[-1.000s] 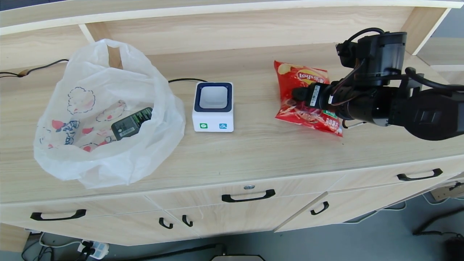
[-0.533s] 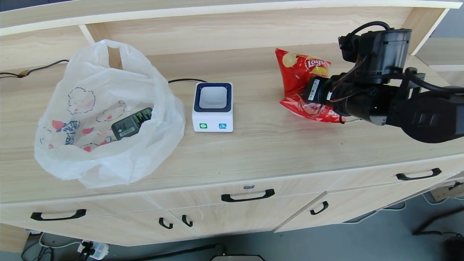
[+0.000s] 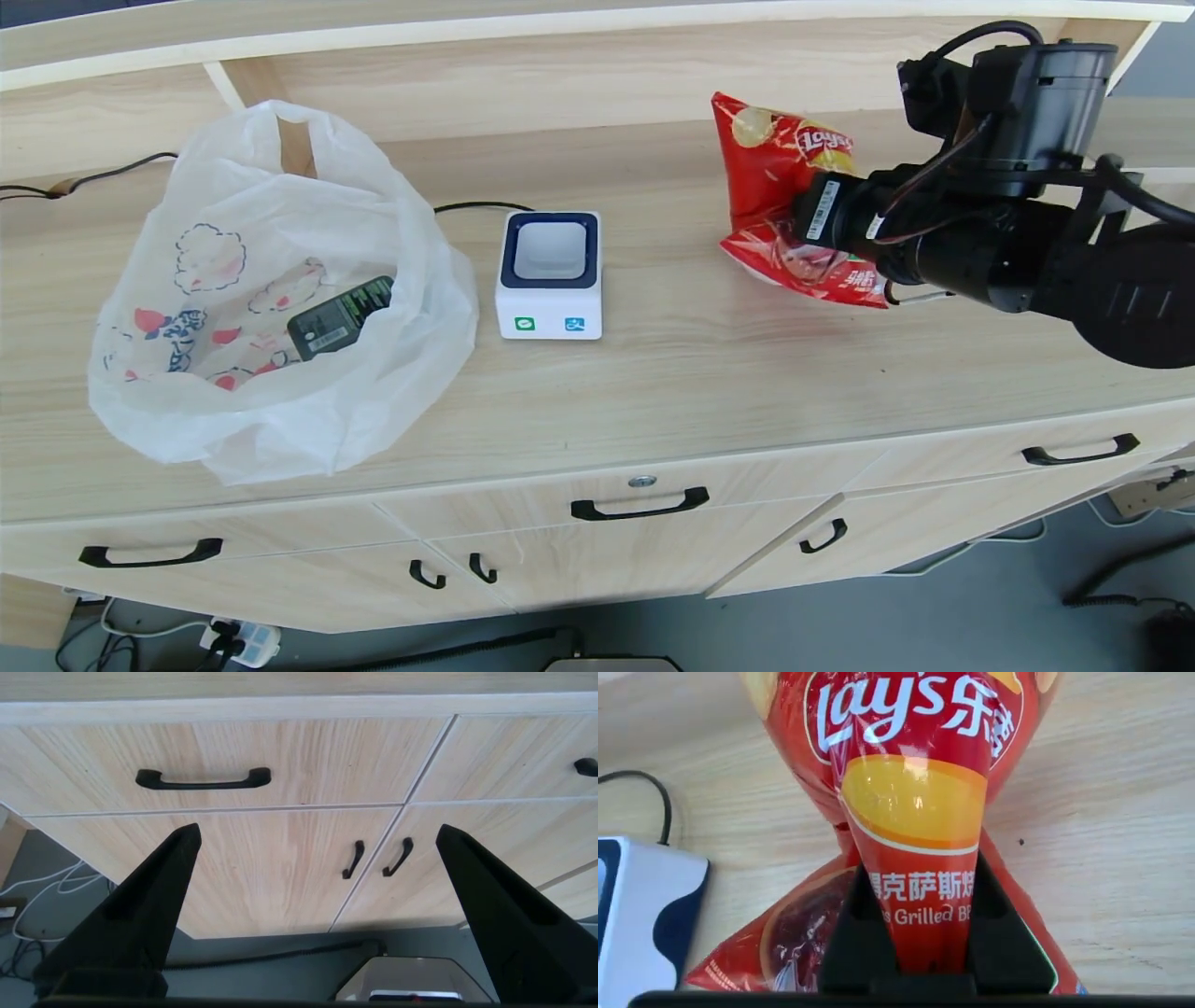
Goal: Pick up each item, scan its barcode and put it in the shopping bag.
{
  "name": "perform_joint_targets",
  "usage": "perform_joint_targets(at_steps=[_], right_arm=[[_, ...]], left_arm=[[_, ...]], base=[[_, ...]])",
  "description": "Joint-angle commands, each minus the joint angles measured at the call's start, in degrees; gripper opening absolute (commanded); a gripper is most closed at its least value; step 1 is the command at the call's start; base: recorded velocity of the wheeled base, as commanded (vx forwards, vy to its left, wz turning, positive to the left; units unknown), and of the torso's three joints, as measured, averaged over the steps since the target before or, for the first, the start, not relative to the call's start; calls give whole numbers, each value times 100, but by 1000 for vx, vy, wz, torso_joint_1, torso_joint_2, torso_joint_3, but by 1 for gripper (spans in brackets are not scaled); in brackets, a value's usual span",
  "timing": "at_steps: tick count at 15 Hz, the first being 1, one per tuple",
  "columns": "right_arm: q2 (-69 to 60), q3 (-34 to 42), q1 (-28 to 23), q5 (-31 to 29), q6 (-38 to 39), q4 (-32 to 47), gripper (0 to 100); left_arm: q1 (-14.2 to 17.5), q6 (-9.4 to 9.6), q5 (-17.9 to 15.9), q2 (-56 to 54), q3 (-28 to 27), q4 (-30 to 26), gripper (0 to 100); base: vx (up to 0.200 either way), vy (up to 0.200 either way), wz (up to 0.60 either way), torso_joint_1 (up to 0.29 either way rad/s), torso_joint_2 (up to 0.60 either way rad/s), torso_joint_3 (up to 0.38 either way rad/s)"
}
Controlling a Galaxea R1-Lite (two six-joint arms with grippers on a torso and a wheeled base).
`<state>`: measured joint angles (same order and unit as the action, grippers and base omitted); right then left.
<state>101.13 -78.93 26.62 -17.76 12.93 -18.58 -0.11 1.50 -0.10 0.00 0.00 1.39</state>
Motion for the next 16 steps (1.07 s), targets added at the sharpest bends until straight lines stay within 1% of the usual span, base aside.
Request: perform_joint_targets(at_steps=[1,3,5,7,9,11,12,13,14,15,16], right_arm=[[-507,282,168,27,25,-76,0],[-902,730,431,27,95,-339,0],[-1201,1469,888,18,139,-1456,0],[-1263,2224,1152,27,139,-2756,0],[-1228,2506,1266,27,16,-3574,0],[-1236,2690,1477,159,-63,-4040,0],[-1245,2901,1618,185,-63,-4286,0],[-1263,3033,1732,185,-63,-4418,0],[-1368,3288,1987,221,7,-4567,0],[-1526,3631,2268,247,-45,-4558,0],[-1588,3850,2347,247,-168,-4576,0]], left_arm=[[2,-1,1,9,0,2,100],[-7,8,1,9,0,-7,100],[-7,8,1,9,0,-16,100],[-7,17,1,0,0,-16,100],[-7,17,1,9,0,-16,100],[-7,17,1,0,0,-16,100],[-7,17,1,9,0,-16,100],[-7,17,1,9,0,-16,100],[-7,8,1,9,0,-16,100],[2,8,1,9,0,-16,100],[-7,8,1,9,0,-16,100]], base=[[0,0,0,0,0,0],[0,0,0,0,0,0],[0,0,0,0,0,0],[0,0,0,0,0,0],[0,0,0,0,0,0],[0,0,0,0,0,0],[0,0,0,0,0,0],[0,0,0,0,0,0],[0,0,0,0,0,0],[0,0,0,0,0,0],[0,0,0,0,0,0]])
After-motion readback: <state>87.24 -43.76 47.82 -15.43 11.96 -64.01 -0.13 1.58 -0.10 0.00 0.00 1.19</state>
